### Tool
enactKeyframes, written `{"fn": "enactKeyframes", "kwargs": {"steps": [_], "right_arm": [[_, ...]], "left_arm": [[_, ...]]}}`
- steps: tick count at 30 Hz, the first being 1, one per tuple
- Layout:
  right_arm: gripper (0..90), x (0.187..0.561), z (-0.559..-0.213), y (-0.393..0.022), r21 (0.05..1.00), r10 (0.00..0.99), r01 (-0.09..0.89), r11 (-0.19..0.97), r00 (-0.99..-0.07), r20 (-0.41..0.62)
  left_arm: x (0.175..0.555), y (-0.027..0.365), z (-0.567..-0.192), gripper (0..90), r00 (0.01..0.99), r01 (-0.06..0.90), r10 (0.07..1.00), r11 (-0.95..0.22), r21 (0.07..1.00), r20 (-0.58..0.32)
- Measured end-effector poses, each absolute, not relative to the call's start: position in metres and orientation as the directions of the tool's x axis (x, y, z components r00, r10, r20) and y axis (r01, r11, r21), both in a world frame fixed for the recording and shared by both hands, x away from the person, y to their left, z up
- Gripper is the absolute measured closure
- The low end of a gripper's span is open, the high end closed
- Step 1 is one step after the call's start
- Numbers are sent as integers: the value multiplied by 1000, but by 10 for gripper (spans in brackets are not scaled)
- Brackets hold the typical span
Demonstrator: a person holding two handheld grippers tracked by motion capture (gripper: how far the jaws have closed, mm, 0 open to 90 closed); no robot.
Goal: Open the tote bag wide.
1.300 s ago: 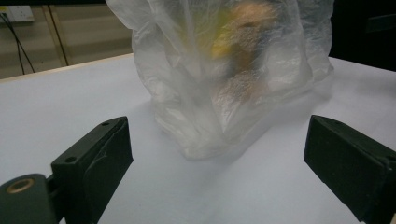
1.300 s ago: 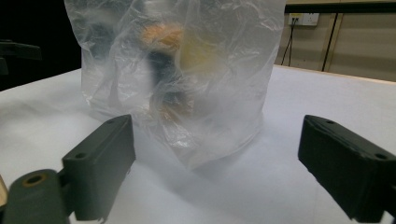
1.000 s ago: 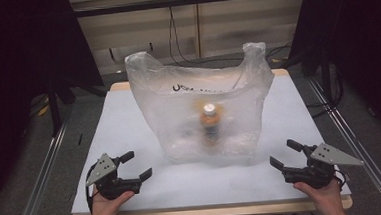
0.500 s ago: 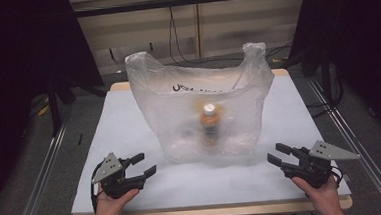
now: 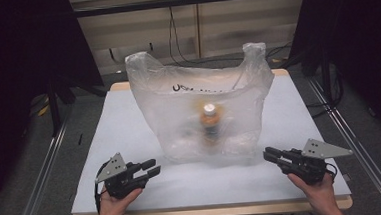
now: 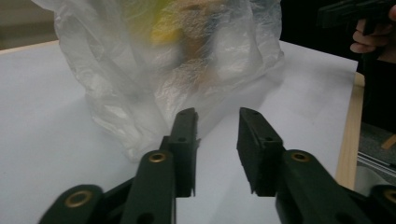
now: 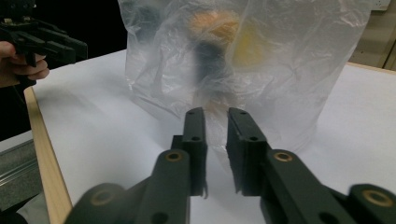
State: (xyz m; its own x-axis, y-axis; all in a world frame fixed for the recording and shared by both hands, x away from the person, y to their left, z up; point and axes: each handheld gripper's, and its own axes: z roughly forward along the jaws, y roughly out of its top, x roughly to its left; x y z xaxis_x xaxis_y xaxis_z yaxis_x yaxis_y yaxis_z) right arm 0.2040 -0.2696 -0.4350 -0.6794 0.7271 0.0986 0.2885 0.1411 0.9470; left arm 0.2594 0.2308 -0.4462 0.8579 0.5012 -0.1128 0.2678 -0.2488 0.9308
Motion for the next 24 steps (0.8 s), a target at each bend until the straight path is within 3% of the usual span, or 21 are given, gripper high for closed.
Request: {"fn": "enactKeyframes", "kwargs": {"steps": [7, 13, 24], "right_arm": [[900, 208, -430, -264, 939, 705, 312, 145, -699, 123], [900, 212, -424, -257, 935, 680, 321, 150, -720, 138], [900, 223, -411, -242, 933, 620, 323, 161, -768, 159]], "left_arm": [[260, 224, -441, 821, 884, 262, 452, -262, 929, -122], [264, 219, -437, 894, 886, 272, 444, -272, 923, -131], [265, 207, -429, 900, 910, 277, 388, -298, 913, -149]]}}
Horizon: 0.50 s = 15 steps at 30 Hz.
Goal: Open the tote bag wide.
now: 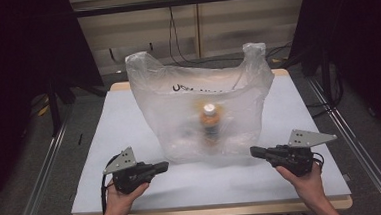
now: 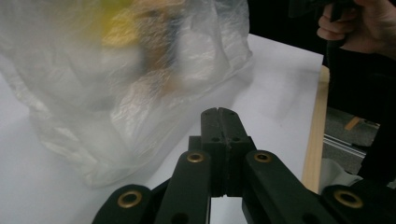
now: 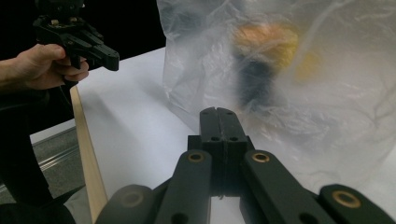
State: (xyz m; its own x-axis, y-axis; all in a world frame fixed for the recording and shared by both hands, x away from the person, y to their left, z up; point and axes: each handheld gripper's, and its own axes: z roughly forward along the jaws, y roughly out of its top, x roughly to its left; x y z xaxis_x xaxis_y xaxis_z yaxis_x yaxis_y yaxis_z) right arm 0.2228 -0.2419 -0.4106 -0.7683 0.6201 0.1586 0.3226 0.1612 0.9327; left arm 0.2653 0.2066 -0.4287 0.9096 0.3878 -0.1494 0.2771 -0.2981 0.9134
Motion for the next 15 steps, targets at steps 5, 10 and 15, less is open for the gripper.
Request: {"fn": "enactKeyframes", "kwargs": {"steps": [5, 10, 15], "right_arm": [[900, 227, -406, -238, 938, 604, 313, 153, -780, 162], [900, 232, -399, -234, 943, 596, 302, 142, -786, 162], [900, 239, -390, -227, 948, 588, 291, 131, -793, 162]], "left_arm": [[266, 202, -425, 900, 911, 290, 373, -283, 914, -173], [271, 198, -421, 900, 913, 294, 362, -268, 917, -187], [275, 194, -413, 900, 914, 283, 363, -255, 925, -180]]}}
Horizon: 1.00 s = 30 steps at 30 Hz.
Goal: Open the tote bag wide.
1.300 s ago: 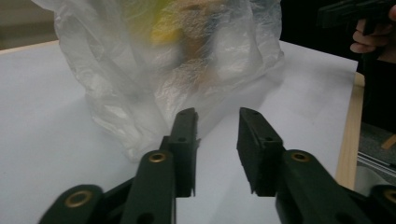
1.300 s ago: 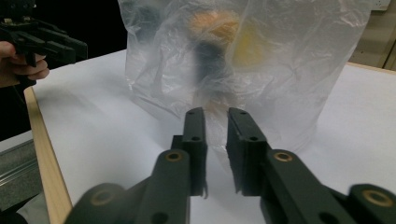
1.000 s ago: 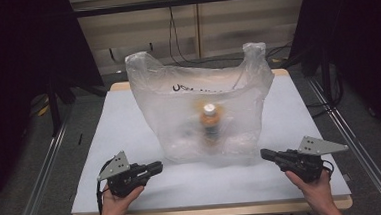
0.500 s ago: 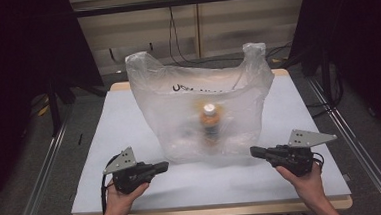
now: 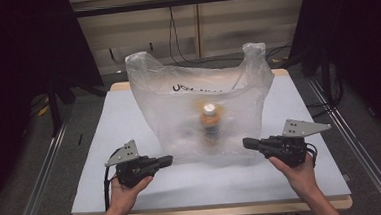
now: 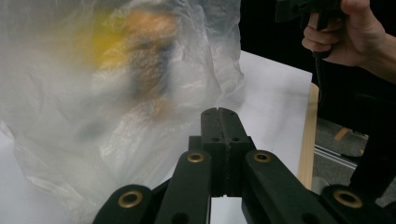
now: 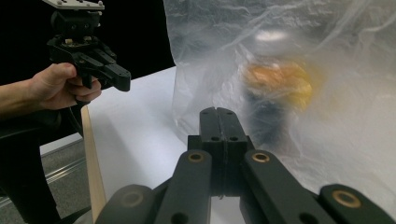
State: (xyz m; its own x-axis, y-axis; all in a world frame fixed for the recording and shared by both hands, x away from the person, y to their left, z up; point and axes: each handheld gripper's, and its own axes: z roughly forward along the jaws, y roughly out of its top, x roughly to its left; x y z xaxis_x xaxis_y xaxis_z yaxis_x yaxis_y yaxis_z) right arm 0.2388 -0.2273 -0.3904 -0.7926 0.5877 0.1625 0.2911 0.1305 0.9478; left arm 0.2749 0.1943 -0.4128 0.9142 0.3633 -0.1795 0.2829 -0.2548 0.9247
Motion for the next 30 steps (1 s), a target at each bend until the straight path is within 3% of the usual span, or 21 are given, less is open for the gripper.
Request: {"fn": "enactKeyframes", "kwargs": {"steps": [6, 12, 26, 30], "right_arm": [[900, 243, -385, -223, 950, 587, 287, 121, -793, 164], [900, 250, -378, -221, 956, 586, 271, 109, -795, 159], [900, 270, -363, -206, 952, 585, 272, 140, -798, 142], [900, 275, -345, -206, 960, 589, 245, 137, -799, 120]], "left_arm": [[281, 195, -406, 900, 902, 299, 376, -187, 936, -213], [288, 189, -399, 900, 909, 264, 384, -224, 938, -164], [304, 187, -382, 900, 898, 254, 410, -194, 948, -156], [309, 184, -374, 900, 900, 244, 408, -189, 951, -150]]}}
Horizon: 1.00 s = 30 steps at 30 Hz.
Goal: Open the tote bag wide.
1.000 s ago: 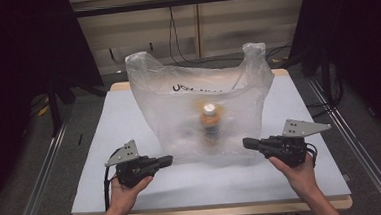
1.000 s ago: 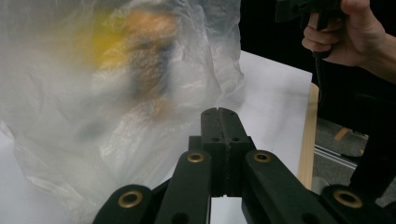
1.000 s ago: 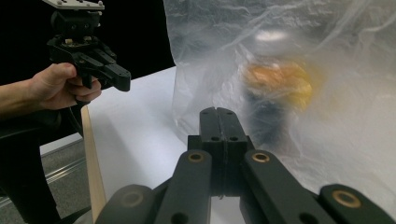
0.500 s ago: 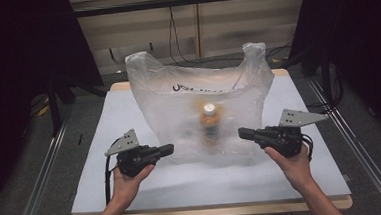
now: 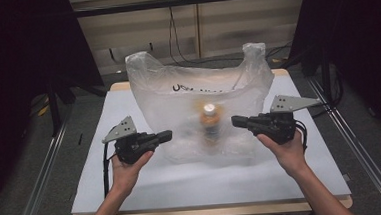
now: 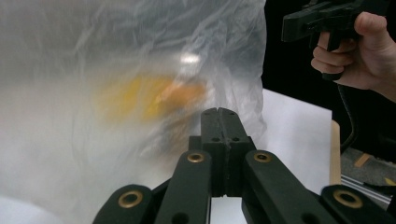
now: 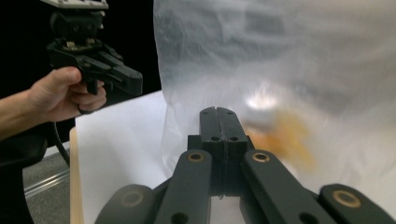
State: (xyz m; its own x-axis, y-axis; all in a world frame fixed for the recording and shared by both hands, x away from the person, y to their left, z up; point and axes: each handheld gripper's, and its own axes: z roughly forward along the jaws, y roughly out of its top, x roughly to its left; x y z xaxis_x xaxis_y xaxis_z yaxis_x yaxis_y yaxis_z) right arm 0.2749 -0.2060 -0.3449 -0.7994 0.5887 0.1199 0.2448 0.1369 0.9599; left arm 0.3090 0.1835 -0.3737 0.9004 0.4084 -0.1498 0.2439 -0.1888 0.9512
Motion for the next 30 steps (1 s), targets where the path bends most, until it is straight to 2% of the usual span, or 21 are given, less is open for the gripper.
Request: {"fn": "enactKeyframes", "kwargs": {"steps": [16, 22, 30], "right_arm": [[900, 277, -289, -197, 981, 580, 161, 113, -812, 66], [900, 287, -265, -193, 980, 588, 161, 114, -806, 64], [900, 311, -258, -186, 969, 631, 190, 155, -774, 51]], "left_arm": [[322, 168, -329, 900, 924, 167, 371, -158, 973, -98], [329, 161, -311, 900, 930, 135, 360, -149, 980, -74], [348, 150, -283, 900, 937, 117, 344, -139, 983, -63]]}}
